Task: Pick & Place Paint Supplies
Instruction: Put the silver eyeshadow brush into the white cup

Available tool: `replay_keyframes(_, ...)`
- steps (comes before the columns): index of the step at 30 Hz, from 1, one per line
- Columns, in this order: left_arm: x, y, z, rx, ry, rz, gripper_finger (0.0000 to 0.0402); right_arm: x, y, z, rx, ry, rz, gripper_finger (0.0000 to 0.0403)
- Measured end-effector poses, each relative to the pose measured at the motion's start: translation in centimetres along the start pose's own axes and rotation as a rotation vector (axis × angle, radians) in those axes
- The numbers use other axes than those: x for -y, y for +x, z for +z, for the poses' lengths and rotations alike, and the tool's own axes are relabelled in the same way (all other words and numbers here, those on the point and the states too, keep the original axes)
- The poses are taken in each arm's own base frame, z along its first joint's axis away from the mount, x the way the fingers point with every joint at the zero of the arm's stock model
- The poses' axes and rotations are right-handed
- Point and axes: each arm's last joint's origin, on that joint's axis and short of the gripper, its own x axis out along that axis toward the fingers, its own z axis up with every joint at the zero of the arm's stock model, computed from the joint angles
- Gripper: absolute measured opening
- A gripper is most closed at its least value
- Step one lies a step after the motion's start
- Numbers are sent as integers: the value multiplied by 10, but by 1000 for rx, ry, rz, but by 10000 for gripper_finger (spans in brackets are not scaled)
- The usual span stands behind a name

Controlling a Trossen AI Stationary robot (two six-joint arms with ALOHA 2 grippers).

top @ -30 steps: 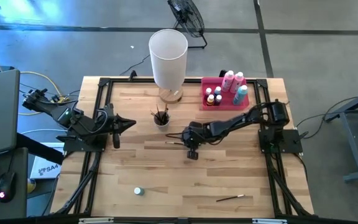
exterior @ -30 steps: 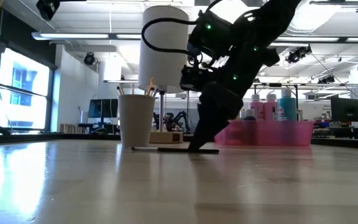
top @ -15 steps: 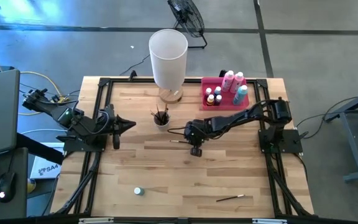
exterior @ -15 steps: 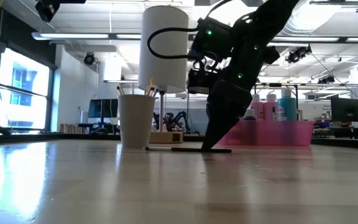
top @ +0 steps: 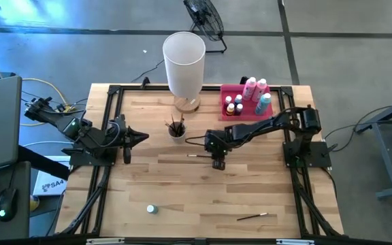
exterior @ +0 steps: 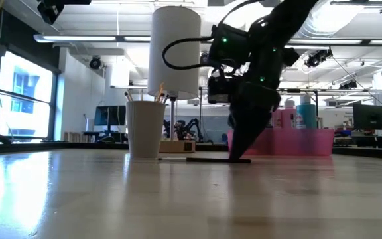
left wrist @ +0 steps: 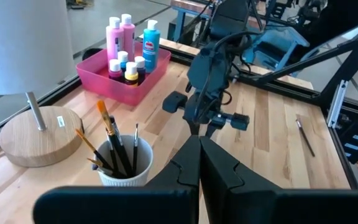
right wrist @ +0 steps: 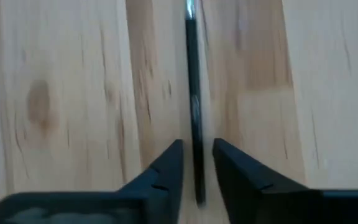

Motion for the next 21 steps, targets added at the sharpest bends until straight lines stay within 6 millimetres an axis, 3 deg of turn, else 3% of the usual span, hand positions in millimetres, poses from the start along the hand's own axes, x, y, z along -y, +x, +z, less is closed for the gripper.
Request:
replay_keyframes(7, -1, 0, -3, -23, -1, 10, 0, 4, -5, -10, -102, -17, -85, 135)
replay_keyframes(21, -2, 0, -6, -69, -38, -15, 0, -2, -24, 12, 163, -49, -53, 119)
